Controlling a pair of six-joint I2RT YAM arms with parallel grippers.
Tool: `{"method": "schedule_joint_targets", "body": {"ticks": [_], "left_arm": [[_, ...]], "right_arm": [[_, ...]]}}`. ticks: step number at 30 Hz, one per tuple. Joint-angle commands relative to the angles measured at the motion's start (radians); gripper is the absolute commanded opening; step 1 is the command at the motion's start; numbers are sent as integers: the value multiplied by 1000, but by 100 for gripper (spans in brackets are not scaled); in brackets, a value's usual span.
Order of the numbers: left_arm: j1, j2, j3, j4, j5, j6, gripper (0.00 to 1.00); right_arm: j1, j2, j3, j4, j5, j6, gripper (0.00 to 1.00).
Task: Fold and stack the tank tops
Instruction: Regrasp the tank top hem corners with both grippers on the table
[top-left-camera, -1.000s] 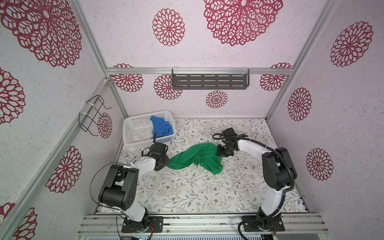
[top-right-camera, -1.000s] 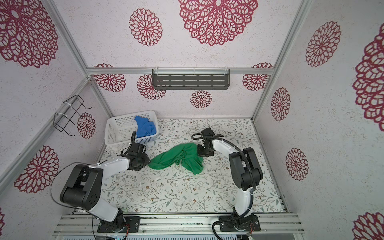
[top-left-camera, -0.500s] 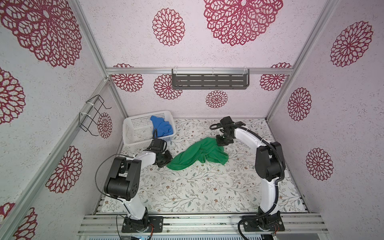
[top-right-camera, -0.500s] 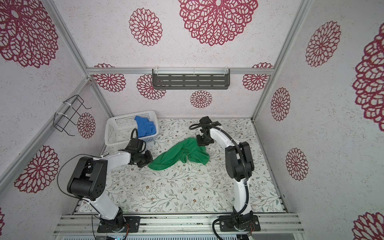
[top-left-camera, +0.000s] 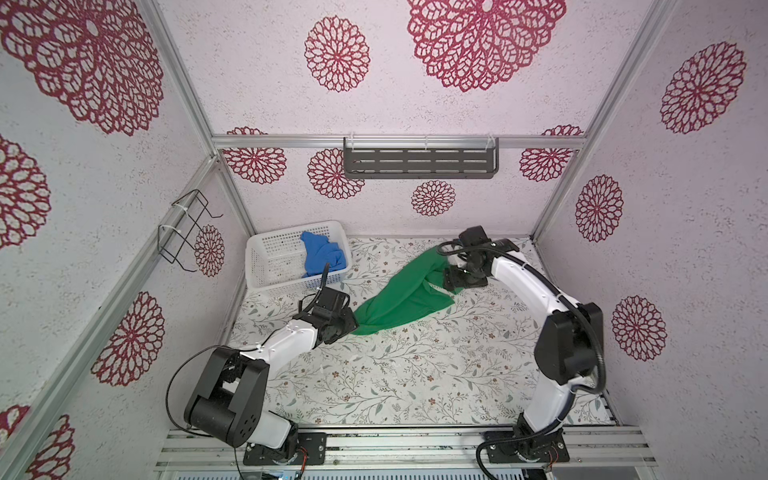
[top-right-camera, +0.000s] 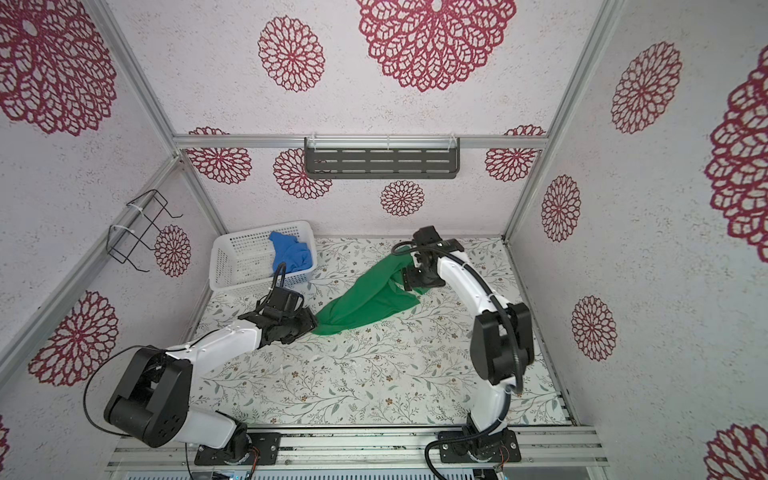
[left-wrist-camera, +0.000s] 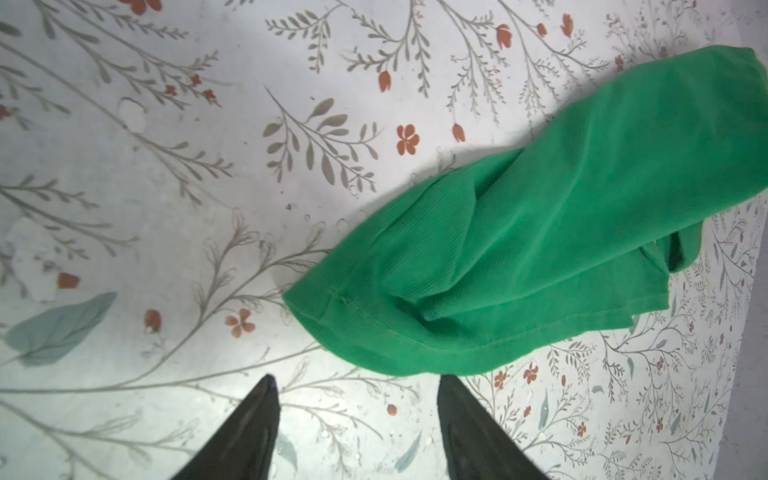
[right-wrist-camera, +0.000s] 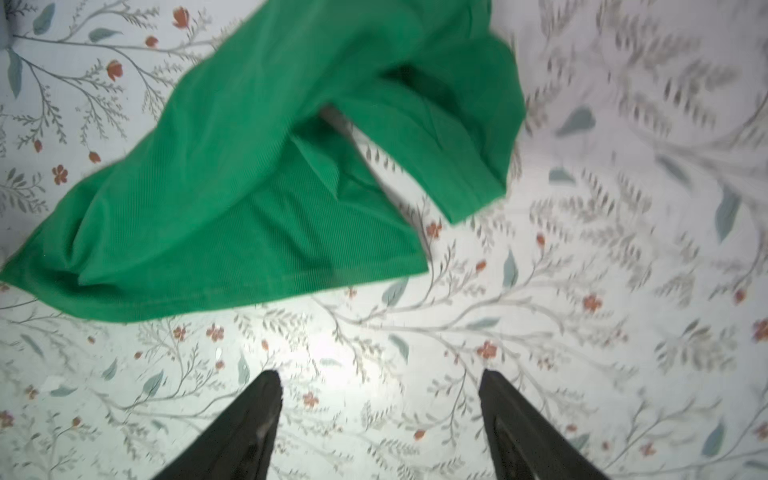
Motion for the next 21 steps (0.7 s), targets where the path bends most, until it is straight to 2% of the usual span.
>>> {"method": "schedule_joint_targets", "body": {"ticks": [1, 6, 10, 14, 18, 21], "left_arm": [[-27, 0, 13, -34, -121, -48, 68], [-28, -3, 47, -50, -180, -7, 69], [-19, 3, 81, -70, -202, 67, 67], [42, 34, 85, -49, -122, 150, 65], [74, 77, 101, -79, -60, 214, 71], [76, 78, 79, -66, -41, 213, 72]], "right_arm": [[-61, -120, -150, 113, -123, 164, 73], [-88, -106, -228, 144, -94, 79, 61], [-89, -36, -227, 249, -123, 53, 45], [-83, 40, -194, 320, -127, 83, 35], [-44, 139, -137, 328, -128, 103, 40], [-8, 193, -97, 311, -72, 100, 42]]}}
